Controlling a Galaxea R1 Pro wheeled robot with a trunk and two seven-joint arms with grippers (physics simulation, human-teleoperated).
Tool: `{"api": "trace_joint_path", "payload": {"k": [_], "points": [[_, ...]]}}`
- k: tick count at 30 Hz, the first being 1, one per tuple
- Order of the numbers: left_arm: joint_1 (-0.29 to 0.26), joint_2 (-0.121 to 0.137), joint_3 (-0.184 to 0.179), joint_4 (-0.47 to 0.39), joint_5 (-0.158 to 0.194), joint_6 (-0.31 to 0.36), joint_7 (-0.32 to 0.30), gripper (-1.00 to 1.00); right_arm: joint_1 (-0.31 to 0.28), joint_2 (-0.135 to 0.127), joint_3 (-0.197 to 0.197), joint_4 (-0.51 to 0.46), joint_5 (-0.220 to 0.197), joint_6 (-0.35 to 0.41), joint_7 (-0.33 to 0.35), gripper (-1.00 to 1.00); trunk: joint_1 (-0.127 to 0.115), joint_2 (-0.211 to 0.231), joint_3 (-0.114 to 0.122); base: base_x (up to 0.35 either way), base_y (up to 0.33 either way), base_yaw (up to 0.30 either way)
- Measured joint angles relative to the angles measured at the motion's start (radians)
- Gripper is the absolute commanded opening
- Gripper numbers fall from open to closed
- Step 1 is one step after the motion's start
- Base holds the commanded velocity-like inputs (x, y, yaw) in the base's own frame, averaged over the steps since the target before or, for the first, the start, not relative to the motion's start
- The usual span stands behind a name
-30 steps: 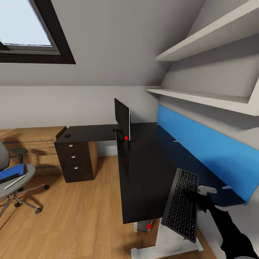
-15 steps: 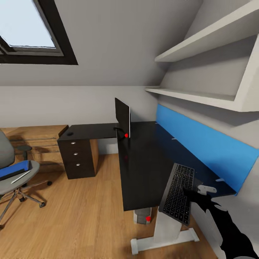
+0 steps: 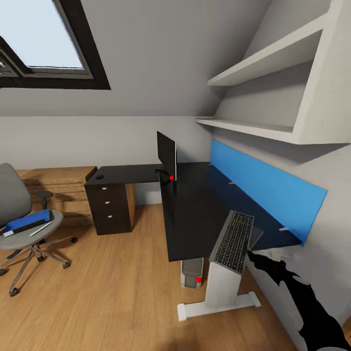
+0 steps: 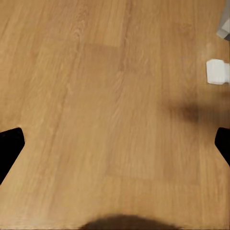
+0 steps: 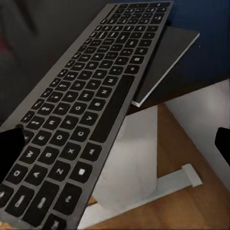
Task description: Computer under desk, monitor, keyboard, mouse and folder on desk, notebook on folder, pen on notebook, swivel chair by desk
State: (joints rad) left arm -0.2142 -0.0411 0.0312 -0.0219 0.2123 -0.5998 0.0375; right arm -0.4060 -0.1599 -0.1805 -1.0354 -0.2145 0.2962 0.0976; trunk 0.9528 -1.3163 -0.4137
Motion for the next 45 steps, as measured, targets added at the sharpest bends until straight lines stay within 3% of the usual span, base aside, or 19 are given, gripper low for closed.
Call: {"api": "trace_joint_path", "payload": {"k": [15,31,45], "points": [[0.0,0.001,0.0,0.0,0.0,-0.001,0.0,1.0,0.0,0.003,0.002,0.004,-0.033,-0.008,-0.002,1.0,0.0,0.0,-0.003,-0.317,0.0,-0.039],[0.0,0.001,0.001,0.0,0.0,-0.003,0.001,1.0,0.0,0.003,0.002,0.009,-0.032,-0.009,-0.002,1.0,-0.001,0.0,-0.004,-0.042,0.0,-0.002],[0.0,0.001,0.001,0.0,0.002,-0.003,0.002,1.0,0.0,0.004,0.003,0.021,-0.031,-0.011,-0.001,1.0,0.0,0.0,-0.004,-0.186,0.0,0.0]]}}
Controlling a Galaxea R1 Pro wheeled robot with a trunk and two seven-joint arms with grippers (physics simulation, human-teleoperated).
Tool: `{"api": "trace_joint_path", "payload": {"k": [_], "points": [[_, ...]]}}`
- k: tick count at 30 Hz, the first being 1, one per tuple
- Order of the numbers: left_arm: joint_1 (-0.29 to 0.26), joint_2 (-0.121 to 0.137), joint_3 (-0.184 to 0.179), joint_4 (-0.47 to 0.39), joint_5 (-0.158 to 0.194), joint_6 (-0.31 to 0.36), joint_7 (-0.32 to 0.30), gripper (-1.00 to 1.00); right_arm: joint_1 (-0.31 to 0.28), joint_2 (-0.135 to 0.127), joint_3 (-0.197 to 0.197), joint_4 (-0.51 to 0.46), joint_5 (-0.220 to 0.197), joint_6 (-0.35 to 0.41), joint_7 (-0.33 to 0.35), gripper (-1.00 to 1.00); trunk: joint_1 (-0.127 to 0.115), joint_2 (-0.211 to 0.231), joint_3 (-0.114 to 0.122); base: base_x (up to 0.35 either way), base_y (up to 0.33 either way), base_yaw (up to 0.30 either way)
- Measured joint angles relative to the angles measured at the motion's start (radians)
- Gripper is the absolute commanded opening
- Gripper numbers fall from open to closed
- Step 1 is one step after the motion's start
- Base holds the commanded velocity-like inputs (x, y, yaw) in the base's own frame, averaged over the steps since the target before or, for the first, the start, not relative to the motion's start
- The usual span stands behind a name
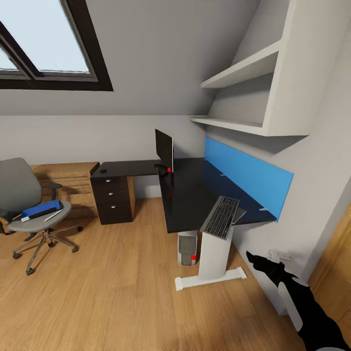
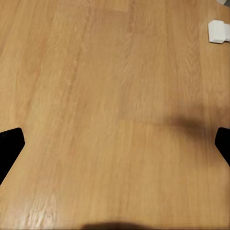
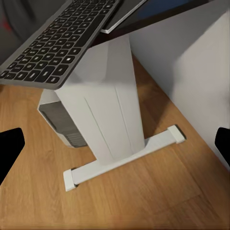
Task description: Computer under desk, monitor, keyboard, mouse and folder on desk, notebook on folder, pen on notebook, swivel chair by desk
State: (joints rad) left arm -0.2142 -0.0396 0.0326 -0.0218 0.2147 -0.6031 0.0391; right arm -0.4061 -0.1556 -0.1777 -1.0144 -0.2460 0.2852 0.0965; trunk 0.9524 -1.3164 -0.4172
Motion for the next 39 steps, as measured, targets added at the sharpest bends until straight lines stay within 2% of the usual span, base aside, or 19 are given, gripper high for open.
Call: {"api": "trace_joint_path", "payload": {"k": [9,13,18,21,22,26,27,29,30,31,32,34,37,39], "points": [[0.0,-0.001,0.0,0.0,-0.001,0.002,0.0,1.0,0.0,0.0,0.003,0.025,0.003,-0.003,0.0,1.0,0.0,0.0,0.0,-0.018,0.0,0.0],[0.0,-0.011,0.0,0.0,-0.001,0.004,0.003,1.0,0.0,0.004,0.007,0.051,0.011,-0.015,-0.002,1.0,0.0,0.0,0.0,-0.003,0.0,0.0],[0.0,-0.023,-0.002,-0.021,0.0,0.018,0.011,1.0,0.0,0.013,0.036,0.102,0.042,-0.048,-0.002,1.0,0.0,0.0,0.0,-0.001,0.0,0.0],[0.0,-0.027,-0.002,-0.097,0.002,0.076,0.024,1.0,0.0,0.02,0.062,0.132,0.061,-0.07,-0.003,1.0,0.0,0.0,0.0,0.0,0.0,0.0],[0.0,-0.028,-0.002,-0.146,0.005,0.127,0.037,1.0,0.0,0.028,0.073,0.157,0.067,-0.08,-0.003,1.0,0.0,0.0,0.0,0.0,0.0,0.0],[0.0,-0.032,-0.003,-0.257,0.02,0.264,0.059,1.0,0.0,0.041,0.088,0.224,0.08,-0.116,-0.003,1.0,0.0,0.0,0.0,0.0,0.0,0.0],[0.0,-0.033,-0.003,-0.315,0.028,0.335,0.065,1.0,0.0,0.045,0.092,0.258,0.09,-0.144,-0.003,1.0,0.0,0.0,0.0,0.0,0.0,0.0],[0.0,-0.034,-0.003,-0.379,0.04,0.407,0.07,1.0,0.0,0.047,0.096,0.295,0.105,-0.176,-0.003,1.0,0.0,0.0,0.0,0.0,0.0,0.0],[0.0,-0.039,-0.003,-0.439,0.052,0.469,0.073,1.0,0.0,0.049,0.098,0.332,0.118,-0.206,-0.004,1.0,0.0,0.0,0.0,0.0,0.0,0.0],[0.0,-0.044,-0.003,-0.47,0.06,0.5,0.073,1.0,0.0,0.05,0.099,0.354,0.123,-0.22,-0.005,1.0,0.0,0.0,0.0,0.0,0.0,0.0],[0.0,-0.058,-0.003,-0.523,0.072,0.553,0.074,1.0,0.0,0.051,0.101,0.397,0.13,-0.244,-0.005,1.0,0.0,0.0,0.0,0.0,0.0,0.0],[0.0,-0.082,-0.003,-0.583,0.087,0.615,0.075,1.0,0.0,0.052,0.103,0.459,0.136,-0.274,-0.006,1.0,0.0,0.0,0.0,0.0,0.0,0.0],[-0.007,-0.107,-0.004,-0.621,0.098,0.669,0.075,1.0,0.0,0.054,0.105,0.532,0.139,-0.314,-0.006,1.0,0.0,0.0,0.0,0.0,0.0,0.0],[-0.032,-0.123,-0.004,-0.636,0.101,0.692,0.075,1.0,0.0,0.061,0.107,0.587,0.141,-0.354,-0.006,1.0,0.0,0.0,0.0,0.0,0.0,0.0]]}}
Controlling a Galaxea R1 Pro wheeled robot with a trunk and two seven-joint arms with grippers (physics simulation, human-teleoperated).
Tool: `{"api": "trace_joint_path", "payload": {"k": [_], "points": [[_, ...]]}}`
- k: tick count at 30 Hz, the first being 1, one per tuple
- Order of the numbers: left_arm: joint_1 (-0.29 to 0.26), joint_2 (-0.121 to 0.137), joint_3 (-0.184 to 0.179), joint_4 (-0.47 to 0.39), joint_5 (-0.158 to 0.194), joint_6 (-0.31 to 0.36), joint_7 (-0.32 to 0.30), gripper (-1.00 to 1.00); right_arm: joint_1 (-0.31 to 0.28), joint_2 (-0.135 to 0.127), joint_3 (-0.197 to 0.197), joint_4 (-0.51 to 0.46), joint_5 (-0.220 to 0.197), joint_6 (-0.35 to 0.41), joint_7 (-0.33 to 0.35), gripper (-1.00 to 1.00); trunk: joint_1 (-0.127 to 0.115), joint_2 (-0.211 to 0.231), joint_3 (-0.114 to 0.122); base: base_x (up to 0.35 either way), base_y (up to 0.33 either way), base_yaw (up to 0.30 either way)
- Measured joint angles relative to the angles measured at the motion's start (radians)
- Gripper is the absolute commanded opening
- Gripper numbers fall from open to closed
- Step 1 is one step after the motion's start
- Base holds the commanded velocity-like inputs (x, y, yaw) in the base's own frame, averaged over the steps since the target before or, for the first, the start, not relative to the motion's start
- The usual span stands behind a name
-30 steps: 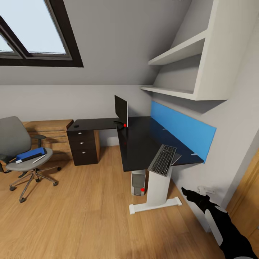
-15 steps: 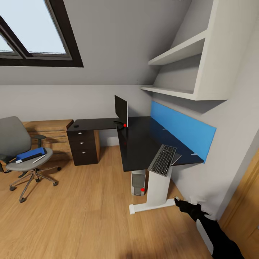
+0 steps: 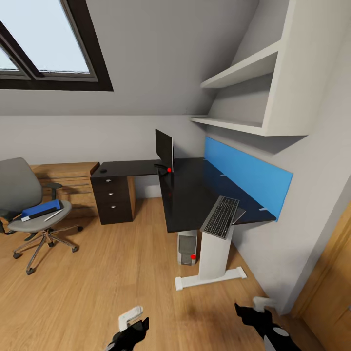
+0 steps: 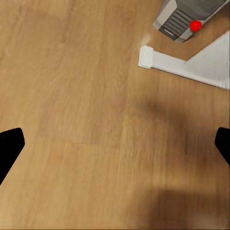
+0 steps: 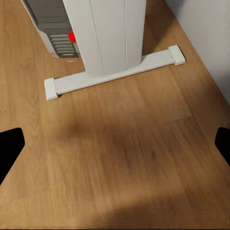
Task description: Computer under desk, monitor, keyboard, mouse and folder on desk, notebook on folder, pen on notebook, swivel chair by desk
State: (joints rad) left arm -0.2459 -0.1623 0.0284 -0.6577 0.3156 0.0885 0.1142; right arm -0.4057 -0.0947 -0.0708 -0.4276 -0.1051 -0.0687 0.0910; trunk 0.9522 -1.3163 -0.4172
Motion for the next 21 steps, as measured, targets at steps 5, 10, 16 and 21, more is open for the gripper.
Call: {"api": "trace_joint_path", "payload": {"k": [5,10,16,21], "points": [[-0.086,-0.011,0.0,-0.012,0.031,0.043,-0.002,1.0,0.0,0.024,0.003,0.096,0.016,-0.081,0.001,1.0,0.0,0.0,0.0,0.0,0.0,0.0],[-0.155,-0.011,-0.001,-0.023,0.177,0.115,-0.01,1.0,0.0,0.045,0.004,0.161,0.052,-0.108,0.002,1.0,0.0,0.0,0.0,0.0,0.0,0.0],[-0.176,-0.011,-0.003,-0.057,0.298,0.143,-0.039,1.0,0.0,0.058,0.005,0.189,0.072,-0.135,0.003,1.0,0.0,0.0,0.0,0.0,0.0,0.0],[-0.178,-0.012,-0.014,-0.071,0.318,0.145,-0.096,1.0,0.0,0.067,0.004,0.194,0.076,-0.165,0.003,1.0,0.0,0.0,0.0,0.0,0.0,0.0]]}}
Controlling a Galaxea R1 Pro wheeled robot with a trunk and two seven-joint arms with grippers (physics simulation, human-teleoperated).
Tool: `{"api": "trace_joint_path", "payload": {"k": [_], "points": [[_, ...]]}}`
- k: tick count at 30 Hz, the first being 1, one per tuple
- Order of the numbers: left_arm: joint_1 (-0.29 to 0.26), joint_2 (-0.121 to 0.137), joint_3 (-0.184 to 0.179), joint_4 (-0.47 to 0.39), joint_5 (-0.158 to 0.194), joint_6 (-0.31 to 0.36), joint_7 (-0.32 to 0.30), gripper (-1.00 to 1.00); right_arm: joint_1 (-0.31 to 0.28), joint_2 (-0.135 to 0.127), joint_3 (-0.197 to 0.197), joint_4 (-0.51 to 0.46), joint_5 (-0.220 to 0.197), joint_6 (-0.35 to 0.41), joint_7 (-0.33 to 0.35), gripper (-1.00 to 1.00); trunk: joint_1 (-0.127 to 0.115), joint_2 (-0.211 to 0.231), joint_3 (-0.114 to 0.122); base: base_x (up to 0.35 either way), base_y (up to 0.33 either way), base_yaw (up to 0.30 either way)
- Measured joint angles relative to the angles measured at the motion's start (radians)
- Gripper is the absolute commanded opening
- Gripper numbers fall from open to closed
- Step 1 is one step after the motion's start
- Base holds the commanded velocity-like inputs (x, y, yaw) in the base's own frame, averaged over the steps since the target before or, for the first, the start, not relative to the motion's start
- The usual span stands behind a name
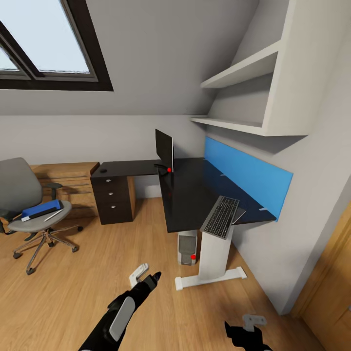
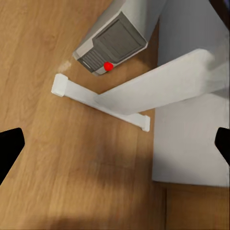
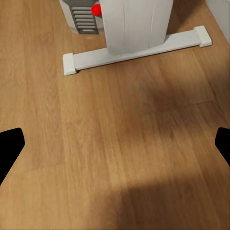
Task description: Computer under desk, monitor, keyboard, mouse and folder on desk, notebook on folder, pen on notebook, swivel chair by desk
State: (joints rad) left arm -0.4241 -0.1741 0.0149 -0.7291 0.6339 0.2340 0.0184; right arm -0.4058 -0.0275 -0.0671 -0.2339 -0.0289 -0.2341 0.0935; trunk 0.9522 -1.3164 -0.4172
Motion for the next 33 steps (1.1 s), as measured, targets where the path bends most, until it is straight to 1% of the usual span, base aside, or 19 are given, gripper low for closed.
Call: {"api": "trace_joint_path", "payload": {"k": [3,8,10,13,14,16,17,21,28,33], "points": [[0.0,0.0,-0.023,-0.03,0.004,0.001,-0.007,1.0,0.0,0.001,-0.001,0.001,0.001,-0.006,0.0,1.0,0.0,0.0,0.0,0.0,0.0,0.0],[0.0,0.0,-0.038,-0.054,0.011,0.002,-0.021,1.0,0.0,0.002,-0.001,0.002,0.001,-0.01,0.0,1.0,0.0,0.0,0.0,0.0,0.0,0.0],[0.0,0.0,-0.039,-0.056,0.015,0.003,-0.03,1.0,0.0,0.002,-0.001,0.003,0.001,-0.01,0.0,1.0,0.0,0.0,0.0,0.0,0.0,0.0],[0.0,0.0,-0.04,-0.056,0.02,0.009,-0.064,1.0,0.0,0.003,-0.001,0.004,0.001,-0.011,0.0,1.0,0.0,0.0,0.0,0.0,0.0,0.0],[0.0,0.0,-0.04,-0.056,0.021,0.017,-0.089,1.0,0.0,0.003,-0.001,0.004,0.001,-0.011,0.0,1.0,0.0,0.0,0.0,0.0,0.0,0.0],[0.0,0.0,-0.04,-0.056,0.022,0.032,-0.116,1.0,0.0,0.003,-0.001,0.004,0.001,-0.012,0.0,1.0,0.0,0.0,0.0,0.0,0.0,0.0],[0.0,0.0,-0.04,-0.056,0.022,0.051,-0.14,1.0,0.0,0.002,-0.001,0.004,0.002,-0.012,0.0,1.0,0.0,0.0,0.0,0.0,0.0,0.0],[0.0,0.0,-0.04,-0.055,0.023,0.096,-0.173,1.0,0.0,0.001,-0.001,0.004,0.002,-0.013,0.0,1.0,0.0,0.0,0.0,0.0,0.0,0.0],[0.0,0.0,-0.042,-0.028,0.022,0.12,-0.196,1.0,0.0,-0.002,-0.001,0.004,0.003,-0.016,-0.001,1.0,0.0,0.0,0.0,0.004,0.0,0.0],[0.0,0.0,-0.043,-0.02,0.022,0.122,-0.211,1.0,0.0,-0.004,-0.002,0.005,0.002,-0.017,-0.001,1.0,0.0,0.0,0.0,0.159,-0.053,0.0]]}}
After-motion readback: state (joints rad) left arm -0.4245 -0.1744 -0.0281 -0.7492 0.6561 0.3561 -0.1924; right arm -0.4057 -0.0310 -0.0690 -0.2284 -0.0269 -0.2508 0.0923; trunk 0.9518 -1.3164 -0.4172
